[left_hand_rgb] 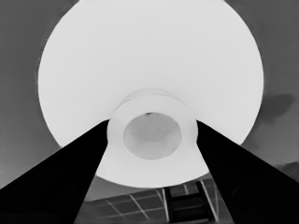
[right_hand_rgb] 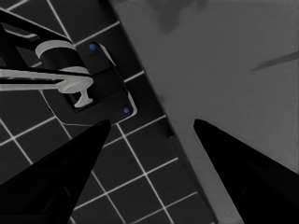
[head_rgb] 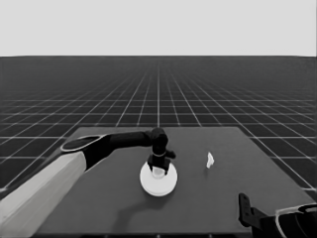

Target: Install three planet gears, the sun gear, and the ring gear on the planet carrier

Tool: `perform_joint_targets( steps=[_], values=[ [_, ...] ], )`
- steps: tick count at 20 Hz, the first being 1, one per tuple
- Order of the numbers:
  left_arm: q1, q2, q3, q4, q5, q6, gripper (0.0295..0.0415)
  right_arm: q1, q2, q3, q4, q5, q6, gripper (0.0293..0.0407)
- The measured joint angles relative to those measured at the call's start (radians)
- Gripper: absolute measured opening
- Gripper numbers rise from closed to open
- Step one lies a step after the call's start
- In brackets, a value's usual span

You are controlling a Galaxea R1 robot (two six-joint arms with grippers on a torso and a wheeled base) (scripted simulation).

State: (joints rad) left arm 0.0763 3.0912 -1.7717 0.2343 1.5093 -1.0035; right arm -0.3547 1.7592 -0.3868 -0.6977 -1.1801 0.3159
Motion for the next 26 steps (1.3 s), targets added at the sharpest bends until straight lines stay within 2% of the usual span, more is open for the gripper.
perform_joint_targets(
  steps=[22, 23, 24, 26],
  values=[
    [0.003, 0.0, 0.0, 0.0, 0.0, 0.192, 0.0349, 0.0, 0.0, 0.0, 0.0, 0.0, 0.0, 0.0385],
    [0.002, 0.0, 0.0, 0.0, 0.0, 0.197, 0.0373, 0.0, 0.0, 0.0, 0.0, 0.0, 0.0, 0.0385],
    [0.002, 0.0, 0.0, 0.0, 0.0, 0.2, 0.0381, 0.0, 0.0, 0.0, 0.0, 0.0, 0.0, 0.0385],
    [0.002, 0.0, 0.0, 0.0, 0.0, 0.203, 0.0384, 0.0, 0.0, 0.0, 0.0, 0.0, 0.0, 0.0385]
  ],
)
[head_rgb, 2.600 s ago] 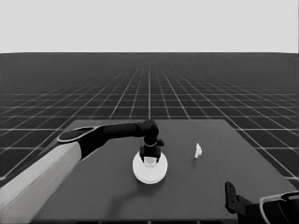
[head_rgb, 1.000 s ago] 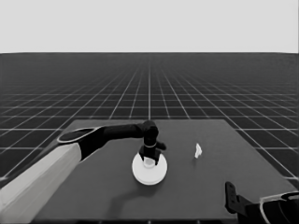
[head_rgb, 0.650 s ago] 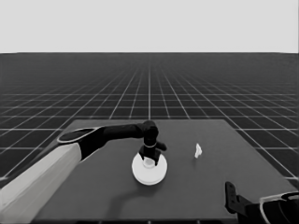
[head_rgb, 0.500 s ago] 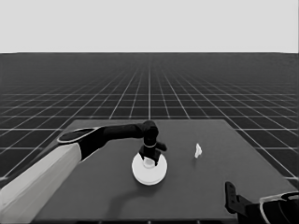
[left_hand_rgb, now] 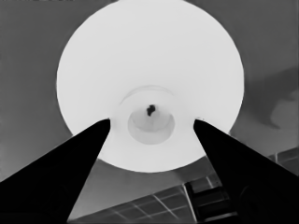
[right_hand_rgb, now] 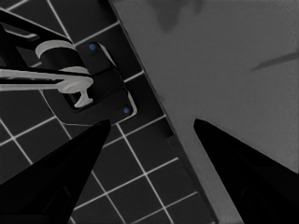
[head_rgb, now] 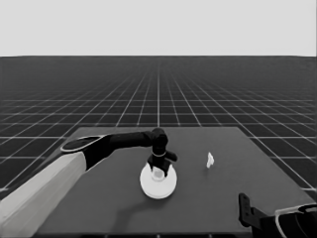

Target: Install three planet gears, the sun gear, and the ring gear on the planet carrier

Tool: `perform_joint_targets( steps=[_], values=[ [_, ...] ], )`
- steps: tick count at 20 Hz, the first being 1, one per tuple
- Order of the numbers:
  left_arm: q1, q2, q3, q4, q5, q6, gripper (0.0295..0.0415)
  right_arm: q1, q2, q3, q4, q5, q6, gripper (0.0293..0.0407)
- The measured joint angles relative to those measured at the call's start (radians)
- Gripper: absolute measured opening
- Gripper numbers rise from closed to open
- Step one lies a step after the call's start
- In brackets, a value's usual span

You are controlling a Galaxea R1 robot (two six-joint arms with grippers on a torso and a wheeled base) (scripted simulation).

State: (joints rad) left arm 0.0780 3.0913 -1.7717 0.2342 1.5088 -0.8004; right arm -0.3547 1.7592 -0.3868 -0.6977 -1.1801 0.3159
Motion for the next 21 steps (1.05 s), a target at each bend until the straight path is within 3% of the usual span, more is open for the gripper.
perform_joint_targets(
  steps=[6, 9, 16, 17, 18, 19, 21],
  values=[
    [0.0, 0.0, 0.0, 0.0, 0.0, 0.001, 0.0385, 0.0, 0.0, 0.0, 0.0, 0.0, 0.0, 0.0385],
    [-0.086, -0.013, 0.048, -0.072, 0.022, -0.443, 0.0385, 0.0, 0.0, 0.0, 0.0, 0.0, 0.0, 0.0385],
    [-0.108, -0.013, 0.052, -0.091, 0.029, -0.552, 0.0385, 0.0, 0.0, 0.0, 0.0, 0.0, 0.0, 0.0385],
    [-0.193, -0.28, 0.501, -0.023, -0.318, -0.07, 0.0409, 0.313, 0.203, -0.271, 0.47, -0.158, 0.322, 0.0394],
    [-0.288, -0.68, 0.853, 0.018, -0.531, 0.406, 0.0414, 0.454, 0.379, -0.615, 0.616, -0.221, 0.425, 0.0392],
    [-0.344, -0.962, 1.056, 0.042, -0.654, 0.713, 0.0401, 0.478, 0.503, -0.872, 0.643, -0.271, 0.455, 0.0388],
    [-0.394, -1.212, 1.251, 0.064, -0.771, 0.999, 0.0388, 0.481, 0.647, -1.175, 0.652, -0.32, 0.448, 0.0385]
  ],
)
